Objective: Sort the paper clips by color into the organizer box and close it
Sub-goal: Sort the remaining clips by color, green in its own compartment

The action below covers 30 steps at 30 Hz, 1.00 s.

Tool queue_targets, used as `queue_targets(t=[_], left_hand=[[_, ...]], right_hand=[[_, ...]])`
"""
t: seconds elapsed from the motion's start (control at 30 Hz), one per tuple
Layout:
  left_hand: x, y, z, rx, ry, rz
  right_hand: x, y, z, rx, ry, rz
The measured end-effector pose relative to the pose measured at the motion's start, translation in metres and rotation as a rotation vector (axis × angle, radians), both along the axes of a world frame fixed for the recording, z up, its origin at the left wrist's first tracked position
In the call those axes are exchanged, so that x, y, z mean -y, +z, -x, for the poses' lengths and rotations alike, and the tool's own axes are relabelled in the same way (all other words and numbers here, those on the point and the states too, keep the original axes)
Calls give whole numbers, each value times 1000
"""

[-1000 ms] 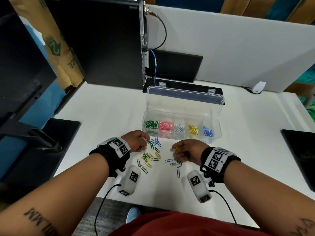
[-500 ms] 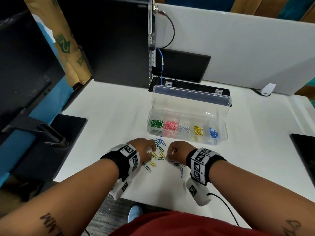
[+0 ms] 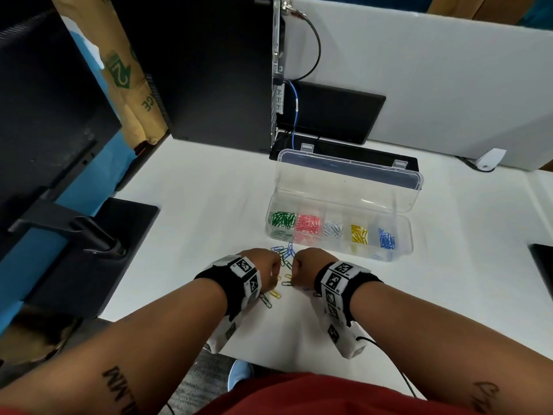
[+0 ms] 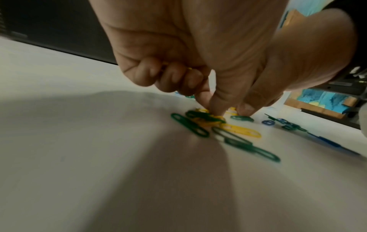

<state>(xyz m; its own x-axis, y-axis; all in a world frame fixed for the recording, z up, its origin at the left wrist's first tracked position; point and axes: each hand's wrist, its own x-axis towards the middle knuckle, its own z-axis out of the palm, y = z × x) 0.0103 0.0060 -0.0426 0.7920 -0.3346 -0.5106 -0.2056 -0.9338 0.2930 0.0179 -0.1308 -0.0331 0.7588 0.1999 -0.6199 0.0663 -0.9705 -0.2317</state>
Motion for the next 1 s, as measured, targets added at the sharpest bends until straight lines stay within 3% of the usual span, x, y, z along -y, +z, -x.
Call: queue_targets(t=[0.2, 0.3, 0.47, 0.6, 0.7, 0.77, 0.87, 1.0], left_hand=[[-8, 4, -6, -67, 143, 182], [-17, 8, -12, -114, 323, 283], [-31, 13, -18, -290, 700, 604], [-32, 25, -14, -377, 871, 686], [-33, 26, -9, -422, 786, 615], [-32, 21, -3, -343, 580, 478], [-33, 13, 9, -122, 217, 197], [-27, 2, 18, -30, 69, 99]], right_hand=[[13, 6, 2, -81, -176, -235], [19, 13, 2, -85, -206, -316], [21, 13, 5, -159, -351, -528], [13, 15, 5, -295, -482, -606], [8, 15, 8, -365, -481, -552], [6, 13, 10, -407, -494, -553], [1, 8, 13, -323, -262, -405], [-7, 2, 21, -110, 0, -191]])
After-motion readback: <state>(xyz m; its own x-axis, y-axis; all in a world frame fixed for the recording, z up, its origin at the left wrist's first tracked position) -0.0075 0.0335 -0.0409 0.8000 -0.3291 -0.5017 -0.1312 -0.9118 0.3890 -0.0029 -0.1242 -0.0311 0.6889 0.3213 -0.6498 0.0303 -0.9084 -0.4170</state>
